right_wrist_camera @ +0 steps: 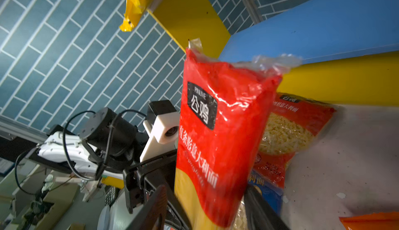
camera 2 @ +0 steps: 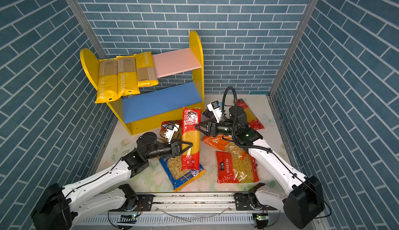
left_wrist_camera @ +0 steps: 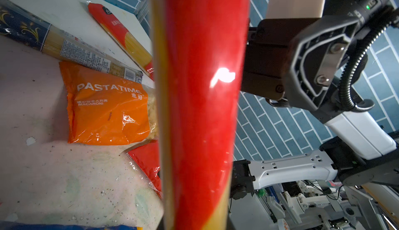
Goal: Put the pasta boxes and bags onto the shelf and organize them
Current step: 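Lift the red spaghetti pack upright with both grippers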
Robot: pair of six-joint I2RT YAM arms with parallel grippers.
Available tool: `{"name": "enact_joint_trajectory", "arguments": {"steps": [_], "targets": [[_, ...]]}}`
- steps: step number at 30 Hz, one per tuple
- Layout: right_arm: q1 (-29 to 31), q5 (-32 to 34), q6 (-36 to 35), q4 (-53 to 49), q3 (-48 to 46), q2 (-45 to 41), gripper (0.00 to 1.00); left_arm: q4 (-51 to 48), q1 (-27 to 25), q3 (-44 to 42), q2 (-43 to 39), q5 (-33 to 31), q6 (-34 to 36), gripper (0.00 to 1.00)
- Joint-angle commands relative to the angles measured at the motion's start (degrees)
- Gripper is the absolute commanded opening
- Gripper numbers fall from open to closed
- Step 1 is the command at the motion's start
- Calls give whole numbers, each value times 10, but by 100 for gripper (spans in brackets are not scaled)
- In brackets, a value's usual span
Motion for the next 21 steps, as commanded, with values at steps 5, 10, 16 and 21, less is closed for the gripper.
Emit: {"name": "enact_joint_trajectory", "arguments": {"steps": [5, 10, 16, 21], "targets": [[-4, 190, 197, 229, -178, -89, 61, 86, 2, 33, -6, -129, -8, 3], [23, 288, 232, 242, -259, -175, 66, 136, -8, 56, 5, -219, -20, 1], [117, 363, 277, 290, -328, -208, 73, 131, -53, 141, 41, -264, 28, 1], [186, 395, 262, 310, -325, -200, 75, 109, -58, 220, 66, -246, 43, 1]]}}
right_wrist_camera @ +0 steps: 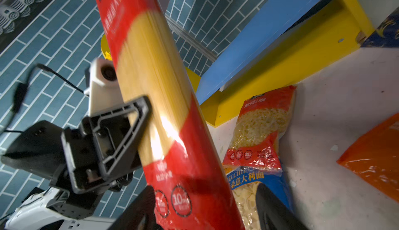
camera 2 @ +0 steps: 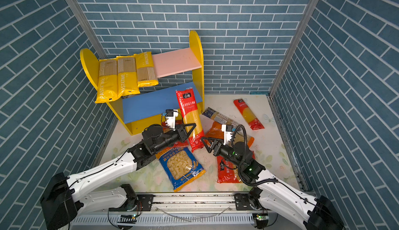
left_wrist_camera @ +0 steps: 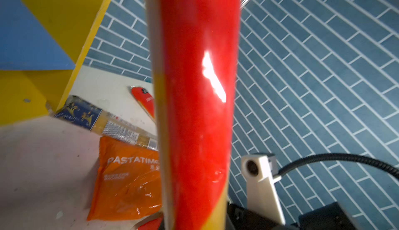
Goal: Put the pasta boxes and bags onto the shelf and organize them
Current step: 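Lift the red spaghetti pack upright with both grippers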
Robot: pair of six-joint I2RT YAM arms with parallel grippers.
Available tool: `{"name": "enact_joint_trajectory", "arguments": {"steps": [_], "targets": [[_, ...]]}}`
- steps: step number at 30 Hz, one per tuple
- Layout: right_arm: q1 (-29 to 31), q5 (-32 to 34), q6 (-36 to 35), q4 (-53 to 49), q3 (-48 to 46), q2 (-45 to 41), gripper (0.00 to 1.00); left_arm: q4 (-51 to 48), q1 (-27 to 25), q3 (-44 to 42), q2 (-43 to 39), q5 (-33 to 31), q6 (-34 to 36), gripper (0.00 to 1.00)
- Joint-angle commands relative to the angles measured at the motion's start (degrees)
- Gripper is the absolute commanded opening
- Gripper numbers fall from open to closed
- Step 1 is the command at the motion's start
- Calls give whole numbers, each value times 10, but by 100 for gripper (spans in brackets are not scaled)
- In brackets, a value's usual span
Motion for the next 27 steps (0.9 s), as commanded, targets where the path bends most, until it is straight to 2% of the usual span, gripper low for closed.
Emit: {"name": "enact_joint_trajectory", "arguments": {"steps": [1, 6, 9, 16, 19, 23, 27], "targets": [[25, 43, 17, 67, -11, 3, 75, 88, -3, 76, -7, -5, 39, 1], [32, 57, 33, 118, -12, 20, 76, 74, -3, 116, -1, -16, 62, 1], [33, 65, 39, 188, -8, 47, 76, 77, -3, 134, 9, -13, 57, 1], [30, 81, -2, 300, 49, 131, 74, 50, -2, 153, 15, -28, 33, 2], [23, 62, 4, 371, 66, 169, 72, 30, -1, 160, 6, -41, 33, 2], [17, 30, 20, 406, 102, 204, 68, 22, 8, 163, 4, -42, 21, 2], [14, 36, 31, 443, 117, 220, 64, 30, 20, 163, 3, -40, 8, 3]]}}
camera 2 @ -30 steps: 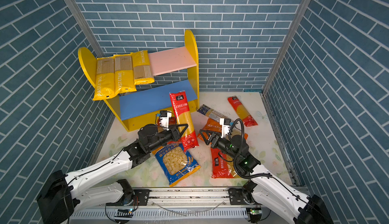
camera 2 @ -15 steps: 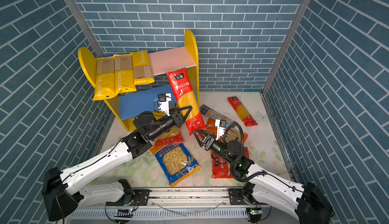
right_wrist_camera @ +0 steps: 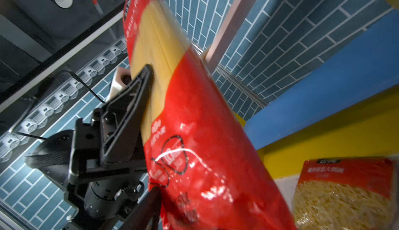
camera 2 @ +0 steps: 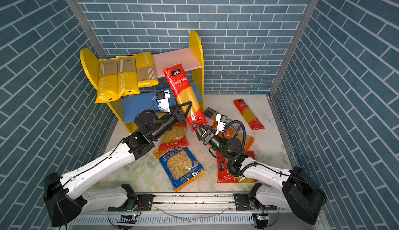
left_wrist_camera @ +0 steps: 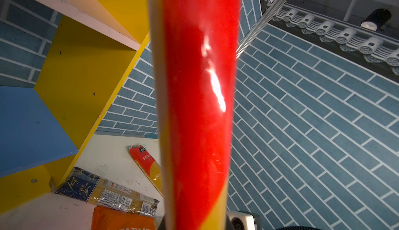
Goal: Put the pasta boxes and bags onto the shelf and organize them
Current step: 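Lift the red spaghetti pack upright with both grippers, then carry the upright pack with both grippers toward the pink shelf top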
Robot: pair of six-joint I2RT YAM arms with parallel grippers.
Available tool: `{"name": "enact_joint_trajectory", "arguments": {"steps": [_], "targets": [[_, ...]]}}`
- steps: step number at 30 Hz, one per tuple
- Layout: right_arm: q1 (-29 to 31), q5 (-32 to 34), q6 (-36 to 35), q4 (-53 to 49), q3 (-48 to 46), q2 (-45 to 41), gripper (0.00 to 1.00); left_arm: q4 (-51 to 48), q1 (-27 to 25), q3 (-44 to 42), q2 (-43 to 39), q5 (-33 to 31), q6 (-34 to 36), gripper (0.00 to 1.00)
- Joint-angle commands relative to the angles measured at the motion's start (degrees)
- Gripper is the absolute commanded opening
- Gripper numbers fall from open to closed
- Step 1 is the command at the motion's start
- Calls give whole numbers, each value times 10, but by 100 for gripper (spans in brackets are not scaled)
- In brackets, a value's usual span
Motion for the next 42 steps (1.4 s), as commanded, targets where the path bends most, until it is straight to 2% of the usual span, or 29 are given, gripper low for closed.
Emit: {"name": "enact_joint_trajectory", "arguments": {"steps": [1, 6, 11, 15, 18, 21, 27, 29, 35, 42], "targets": [[-4, -5, 17, 106, 43, 8, 64, 63, 1, 31, -18, 30, -12, 3], [-7, -24, 34, 126, 77, 31, 61, 56, 12, 43, -13, 44, -17, 4], [-8, -24, 48, 144, 97, 49, 46, 45, 22, 48, -11, 49, -18, 6], [-13, -16, 54, 159, 99, 58, 39, 38, 43, 49, -12, 57, -31, 7], [-21, 11, 76, 159, 89, 63, 55, 47, 51, 50, -11, 69, -41, 5], [-32, 22, 98, 160, 87, 70, 58, 59, 51, 47, -8, 82, -50, 4], [-34, 7, 110, 161, 126, 88, 37, 60, 51, 56, 10, 95, -58, 7], [-34, 7, 110, 160, 134, 91, 30, 49, 51, 71, 14, 99, -51, 14], [-35, 35, 116, 159, 172, 115, 17, -28, 58, 104, 7, 78, -26, 47], [-36, 82, 135, 143, 259, 170, 5, -72, 58, 71, -30, 42, -17, 61]]}}
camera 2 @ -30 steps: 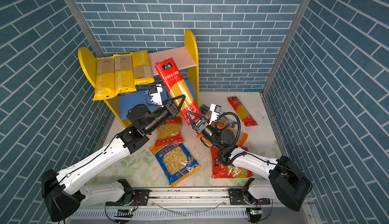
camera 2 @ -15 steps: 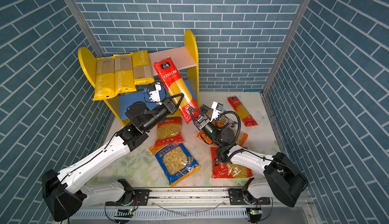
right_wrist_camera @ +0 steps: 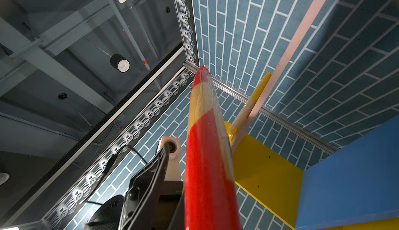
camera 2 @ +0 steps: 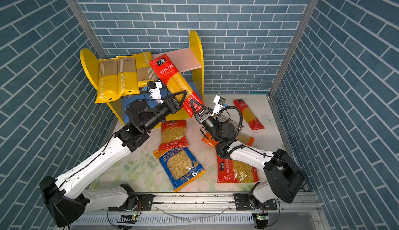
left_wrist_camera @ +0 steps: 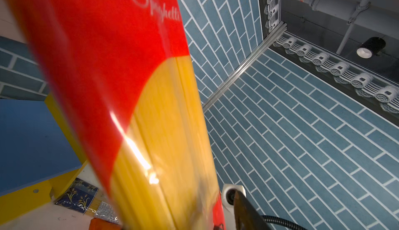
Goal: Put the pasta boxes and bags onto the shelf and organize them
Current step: 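Carry the upright pack with both grippers toward the pink shelf top, then set the pack on the pink shelf with the right gripper while the left draws back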
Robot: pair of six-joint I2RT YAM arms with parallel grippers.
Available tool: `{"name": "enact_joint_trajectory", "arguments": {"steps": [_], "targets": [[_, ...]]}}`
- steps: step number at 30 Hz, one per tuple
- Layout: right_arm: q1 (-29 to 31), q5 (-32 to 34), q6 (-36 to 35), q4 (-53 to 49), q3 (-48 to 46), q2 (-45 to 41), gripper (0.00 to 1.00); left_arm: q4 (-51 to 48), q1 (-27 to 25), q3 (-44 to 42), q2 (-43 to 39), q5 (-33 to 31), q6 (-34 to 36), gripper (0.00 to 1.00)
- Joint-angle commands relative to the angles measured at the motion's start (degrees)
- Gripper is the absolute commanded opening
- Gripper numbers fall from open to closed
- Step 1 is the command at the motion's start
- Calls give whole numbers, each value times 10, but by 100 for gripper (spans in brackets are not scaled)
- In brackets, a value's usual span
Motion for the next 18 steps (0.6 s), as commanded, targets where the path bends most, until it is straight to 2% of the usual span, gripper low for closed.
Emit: {"name": "enact_joint_trajectory", "arguments": {"steps": [1, 7, 12, 18], "targets": [[-6, 59, 17, 38, 81, 17, 3, -2, -7, -12, -39, 7, 17, 62], [-6, 103, 24, -23, 151, 53, 0, -40, -7, -87, -116, -12, 30, 64], [-4, 128, 29, -143, 229, 78, 0, -172, -7, -133, -205, -79, 85, 64], [15, 143, 37, -246, 350, 132, 0, -290, -7, -198, -310, -142, 93, 64]]}}
